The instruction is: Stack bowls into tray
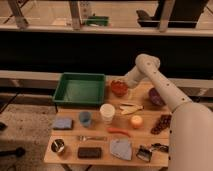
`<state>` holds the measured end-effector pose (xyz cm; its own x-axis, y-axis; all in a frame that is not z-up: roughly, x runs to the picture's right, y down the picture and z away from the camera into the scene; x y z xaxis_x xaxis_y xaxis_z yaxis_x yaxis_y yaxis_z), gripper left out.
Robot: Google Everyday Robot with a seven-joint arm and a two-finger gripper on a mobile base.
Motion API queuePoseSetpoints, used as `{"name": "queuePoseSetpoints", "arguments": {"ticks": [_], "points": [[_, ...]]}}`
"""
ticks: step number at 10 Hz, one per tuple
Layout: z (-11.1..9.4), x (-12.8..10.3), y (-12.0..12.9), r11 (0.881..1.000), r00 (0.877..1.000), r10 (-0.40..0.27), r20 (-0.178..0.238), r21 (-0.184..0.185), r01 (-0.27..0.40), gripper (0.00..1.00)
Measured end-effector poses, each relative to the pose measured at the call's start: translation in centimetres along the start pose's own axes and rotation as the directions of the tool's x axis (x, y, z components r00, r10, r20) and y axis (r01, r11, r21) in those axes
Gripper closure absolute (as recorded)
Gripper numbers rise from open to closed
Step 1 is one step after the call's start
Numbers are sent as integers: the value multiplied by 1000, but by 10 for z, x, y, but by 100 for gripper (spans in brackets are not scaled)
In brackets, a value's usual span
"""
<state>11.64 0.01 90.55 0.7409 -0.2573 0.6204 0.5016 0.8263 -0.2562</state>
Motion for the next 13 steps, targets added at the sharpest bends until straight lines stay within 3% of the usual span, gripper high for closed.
{"name": "queuePoseSetpoints", "arguments": {"ticks": [5,9,13], "points": [[17,18,-5,999,998,44,40,26,-45,20],[39,28,2,998,995,59,77,3,-60,22],[38,33,11,997,991,74,107,-12,-73,60]]}}
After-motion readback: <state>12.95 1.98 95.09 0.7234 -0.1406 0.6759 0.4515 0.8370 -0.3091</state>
